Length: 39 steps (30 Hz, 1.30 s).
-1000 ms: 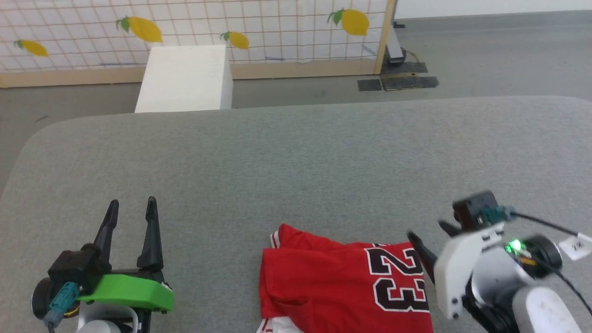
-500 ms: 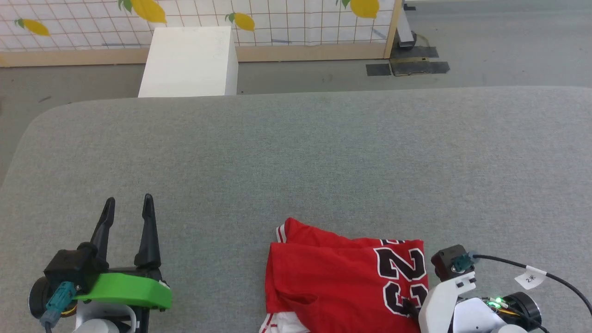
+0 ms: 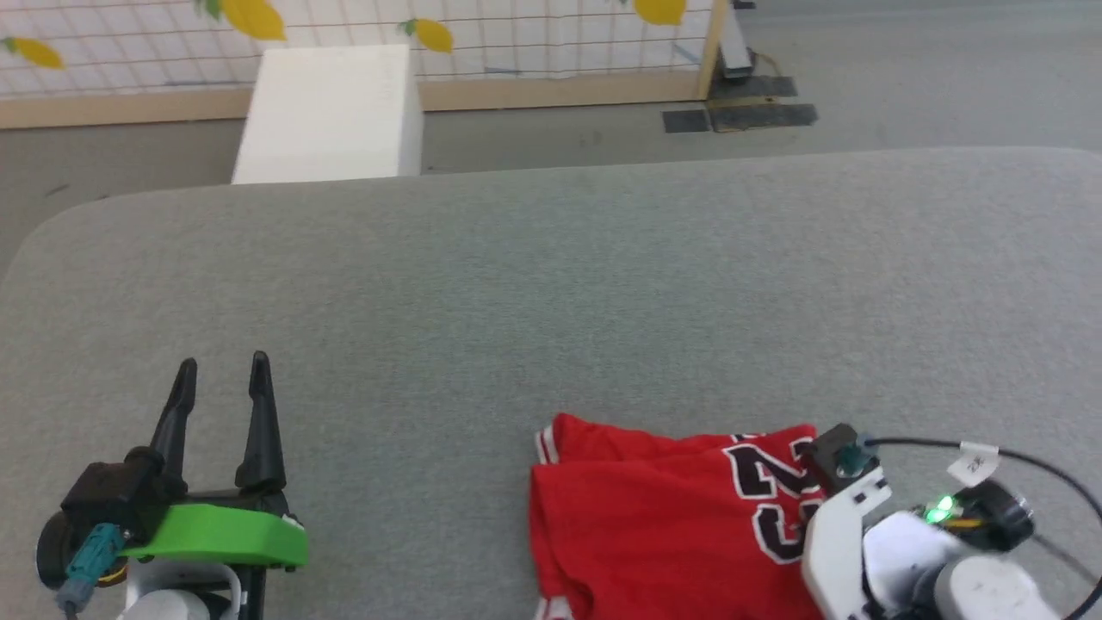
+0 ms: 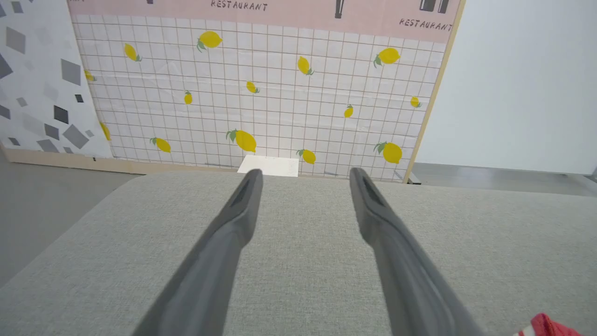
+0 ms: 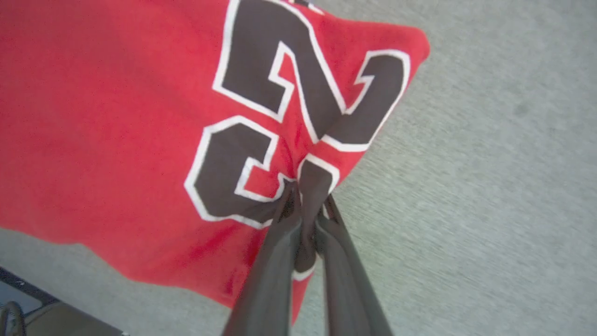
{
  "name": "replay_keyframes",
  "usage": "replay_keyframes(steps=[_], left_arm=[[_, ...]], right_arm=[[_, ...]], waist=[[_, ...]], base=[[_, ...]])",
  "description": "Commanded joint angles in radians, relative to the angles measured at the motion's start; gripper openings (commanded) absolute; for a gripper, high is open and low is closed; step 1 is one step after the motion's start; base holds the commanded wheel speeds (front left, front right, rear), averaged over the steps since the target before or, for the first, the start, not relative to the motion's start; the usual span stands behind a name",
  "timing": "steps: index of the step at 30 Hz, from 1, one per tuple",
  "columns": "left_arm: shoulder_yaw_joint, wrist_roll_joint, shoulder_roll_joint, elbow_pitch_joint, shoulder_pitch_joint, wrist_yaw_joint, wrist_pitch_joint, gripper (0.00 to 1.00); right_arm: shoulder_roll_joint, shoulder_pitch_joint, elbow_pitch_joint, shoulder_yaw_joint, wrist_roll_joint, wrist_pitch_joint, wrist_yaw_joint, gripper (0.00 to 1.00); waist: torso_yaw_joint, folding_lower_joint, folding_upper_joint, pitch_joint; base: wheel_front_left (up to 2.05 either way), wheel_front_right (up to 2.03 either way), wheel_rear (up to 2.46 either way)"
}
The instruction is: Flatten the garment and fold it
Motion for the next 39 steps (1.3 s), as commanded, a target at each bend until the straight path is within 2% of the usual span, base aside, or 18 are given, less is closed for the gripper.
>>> replay_keyframes(steps=[1,8,12,16,20,25,32,39], left_arm=[[0.009,0.01,-0.002,-0.008,-0.002,-0.001,-0.005,1.0],[0.05,0.012,0.01,-0.03,-0.022,-0.002,-0.005,1.0],[0.061,0.019,0.025,-0.042,-0.034,-0.001,-0.004,1.0],[0.076,0.025,0.05,-0.074,-0.039,0.007,0.01,1.0],[0.096,0.029,0.082,-0.126,-0.043,0.015,0.039,1.0],[0.112,0.042,0.127,-0.205,-0.062,0.021,0.088,1.0],[0.152,0.053,0.178,-0.301,-0.066,0.038,0.141,1.0],[0.179,0.048,0.203,-0.346,-0.053,0.046,0.165,1.0]], right_arm=[[-0.045,-0.04,-0.012,0.021,0.012,0.014,-0.002,0.0],[-0.195,-0.197,-0.004,0.097,0.064,0.006,-0.002,0.0],[-0.23,-0.27,0.047,0.09,0.066,-0.039,-0.002,0.0],[-0.237,-0.336,0.116,0.055,0.054,-0.097,-0.002,0.0],[-0.235,-0.388,0.191,0.005,0.036,-0.159,-0.002,0.0],[-0.233,-0.426,0.276,-0.096,-0.003,-0.232,-0.002,0.0],[-0.215,-0.466,0.387,-0.319,-0.088,-0.306,-0.002,0.0],[-0.194,-0.51,0.465,-0.561,-0.183,-0.359,-0.002,0.0]], waist=[[-0.108,0.0,-0.0001,0.047],[-0.309,0.0,-0.0001,0.13],[-0.383,0.0,-0.0001,0.172],[-0.434,0.0,-0.0001,0.224],[-0.448,0.0,-0.0001,0.286],[-0.424,0.0,-0.0001,0.376],[-0.388,0.0,-0.0001,0.476],[-0.371,0.0,-0.0001,0.508]], base=[[0.0,0.0,0.0],[0.0,0.0,0.0],[0.0,0.0,0.0],[0.0,0.0,0.0],[0.0,0.0,0.0],[0.0,0.0,0.0],[0.0,0.0,0.0],[0.0,0.0,0.0]])
